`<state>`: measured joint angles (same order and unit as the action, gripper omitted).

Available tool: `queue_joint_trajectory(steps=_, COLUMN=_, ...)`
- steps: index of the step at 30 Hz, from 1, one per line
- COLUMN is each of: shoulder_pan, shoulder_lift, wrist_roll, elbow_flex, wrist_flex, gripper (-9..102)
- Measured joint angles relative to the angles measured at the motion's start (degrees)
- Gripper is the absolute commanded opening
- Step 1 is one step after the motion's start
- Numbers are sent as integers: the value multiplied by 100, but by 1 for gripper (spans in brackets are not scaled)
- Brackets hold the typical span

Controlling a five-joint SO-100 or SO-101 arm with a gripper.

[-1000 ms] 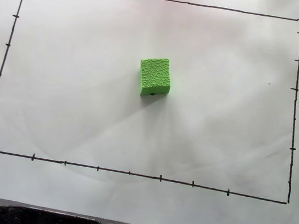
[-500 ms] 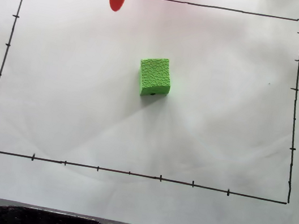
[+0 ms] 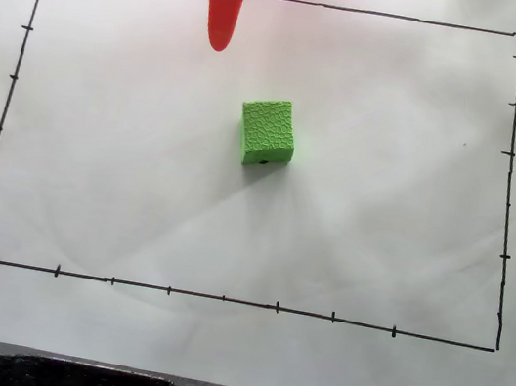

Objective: Grasp the colored block, Place it on the black dot, and then return the arm to the default position.

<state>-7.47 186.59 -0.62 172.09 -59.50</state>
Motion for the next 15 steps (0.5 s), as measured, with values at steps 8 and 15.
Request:
queue_joint_trajectory(steps=8, shoulder_pan=62, shoulder_lift=0, wrist_roll=18, elbow_flex=0, wrist_flex=18, gripper=0)
queue_joint_trajectory(steps=15, shoulder_pan=62, shoulder_lift=0, wrist_roll=26, elbow_flex=0, wrist_flex=18, gripper=0)
